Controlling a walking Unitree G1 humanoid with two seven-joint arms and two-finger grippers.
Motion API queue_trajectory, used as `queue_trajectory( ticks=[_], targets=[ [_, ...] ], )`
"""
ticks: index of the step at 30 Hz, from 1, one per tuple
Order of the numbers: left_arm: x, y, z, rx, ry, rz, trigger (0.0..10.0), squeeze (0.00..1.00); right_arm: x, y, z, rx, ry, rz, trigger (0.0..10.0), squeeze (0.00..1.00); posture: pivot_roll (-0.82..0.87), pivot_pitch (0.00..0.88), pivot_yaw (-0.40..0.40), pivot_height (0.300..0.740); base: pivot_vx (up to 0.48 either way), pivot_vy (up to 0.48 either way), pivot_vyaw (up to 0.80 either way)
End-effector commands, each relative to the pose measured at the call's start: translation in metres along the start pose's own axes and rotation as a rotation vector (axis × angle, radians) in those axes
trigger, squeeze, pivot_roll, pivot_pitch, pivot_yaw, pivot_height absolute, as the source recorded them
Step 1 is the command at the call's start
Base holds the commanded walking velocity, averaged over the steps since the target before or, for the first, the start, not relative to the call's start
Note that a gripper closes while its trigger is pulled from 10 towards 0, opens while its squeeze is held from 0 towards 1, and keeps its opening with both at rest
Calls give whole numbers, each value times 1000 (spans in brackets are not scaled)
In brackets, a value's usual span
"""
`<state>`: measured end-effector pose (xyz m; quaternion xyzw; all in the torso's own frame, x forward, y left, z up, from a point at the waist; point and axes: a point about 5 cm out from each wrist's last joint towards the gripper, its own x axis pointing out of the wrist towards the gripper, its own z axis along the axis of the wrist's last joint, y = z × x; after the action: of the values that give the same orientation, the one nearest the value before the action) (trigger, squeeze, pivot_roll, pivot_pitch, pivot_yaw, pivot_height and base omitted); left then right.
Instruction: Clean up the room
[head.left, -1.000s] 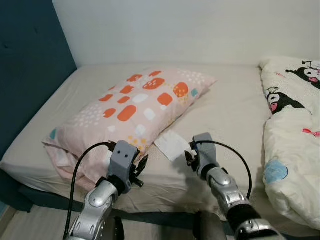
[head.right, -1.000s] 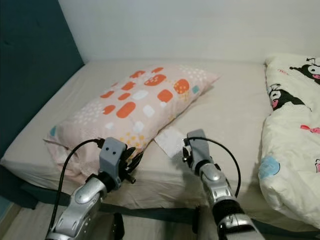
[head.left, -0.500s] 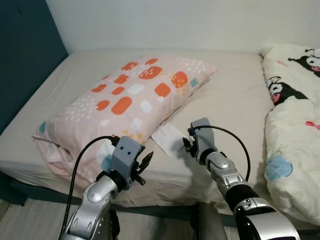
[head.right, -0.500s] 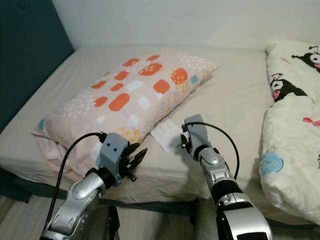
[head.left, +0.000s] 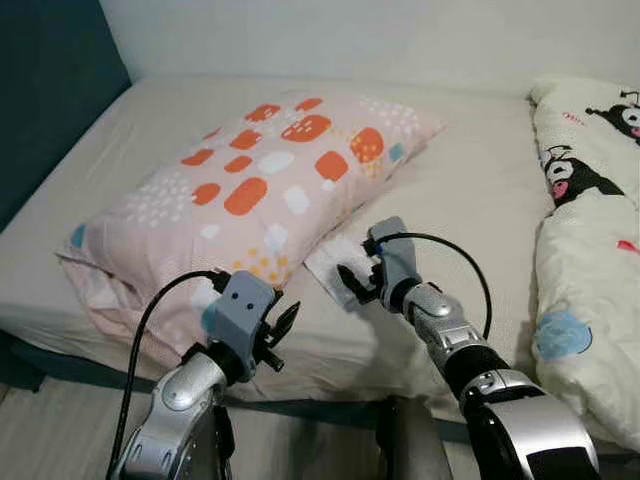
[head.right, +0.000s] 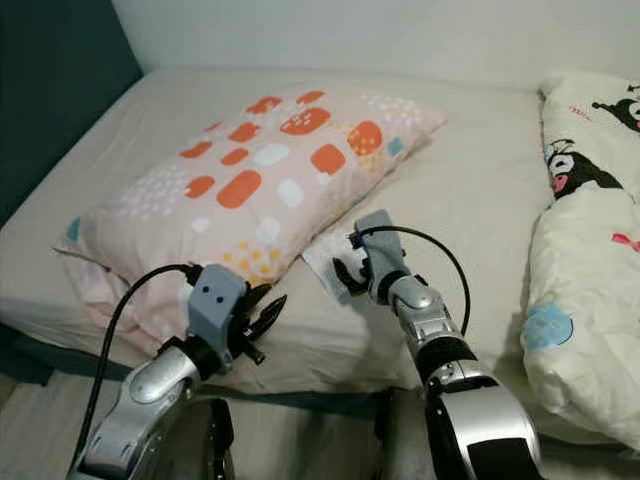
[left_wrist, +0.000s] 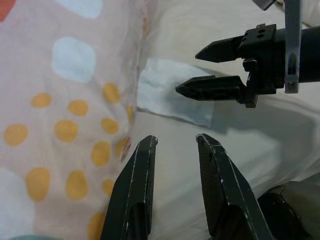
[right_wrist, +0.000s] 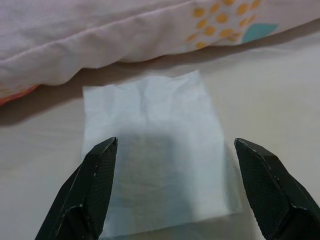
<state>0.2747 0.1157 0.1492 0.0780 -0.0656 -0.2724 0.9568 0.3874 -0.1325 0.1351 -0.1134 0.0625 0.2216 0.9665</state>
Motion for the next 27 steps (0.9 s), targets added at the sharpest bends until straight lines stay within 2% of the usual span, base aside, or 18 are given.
queue_trajectory(
  ticks=[1, 6, 7, 10, 16, 17, 19, 20, 21, 22, 23, 27],
  targets=[
    [-4, -1, -1, 2, 14, -15, 10000, 0, 1, 3, -2, -24, 22, 21, 10000, 1000, 117, 323, -63, 529, 0, 0, 0],
    [-6, -8, 5, -8, 8, -58, 10000, 0, 3, 8, -7, -76, 93, 44, 10000, 1000, 127, 334, -71, 529, 0, 0, 0],
    [-6, -11, 6, -9, 6, -69, 10000, 0, 3, 9, -8, -95, 108, 47, 10000, 0, 128, 334, -72, 529, 0, 0, 0],
    [-5, -15, 6, -9, 5, -83, 10000, 0, 2, 10, -15, -144, 160, 61, 10000, 0, 126, 336, -72, 529, 0, 0, 0],
    [-4, -16, 6, -10, 5, -69, 10000, 0, 1, 9, -18, -143, 179, 61, 10000, 0, 125, 333, -77, 529, 0, 0, 0],
    [-3, -15, 6, -17, 5, -59, 10000, 0, 0, 7, -19, -143, 183, 41, 4392, 0, 122, 331, -76, 529, 0, 0, 0],
    [-3, -15, 6, -22, 5, -54, 10000, 0, 0, 5, -19, -142, 185, 27, 4392, 0, 122, 331, -76, 529, 0, 0, 0],
    [-3, -14, 6, -25, 6, -51, 10000, 0, -1, 4, -20, -140, 186, 17, 3451, 0, 122, 331, -76, 529, 0, 0, 0],
    [-2, -14, 6, -28, 7, -47, 10000, 0, -1, 4, -20, -141, 187, 14, 1804, 0, 123, 331, -75, 529, 0, 0, 0],
    [-2, -14, 6, -29, 7, -44, 10000, 0, -1, 4, -20, -143, 187, 14, 1804, 0, 123, 331, -75, 529, 0, 0, 0],
    [-2, -14, 6, -28, 9, -44, 10000, 0, -1, 3, -20, -147, 189, 13, 0, 0, 122, 330, -76, 529, 0, 0, 0],
    [-1, -14, 6, -31, 11, -41, 10000, 0, -1, 1, -19, -153, 189, 9, 0, 0, 120, 330, -76, 529, 0, 0, 0]
  ],
)
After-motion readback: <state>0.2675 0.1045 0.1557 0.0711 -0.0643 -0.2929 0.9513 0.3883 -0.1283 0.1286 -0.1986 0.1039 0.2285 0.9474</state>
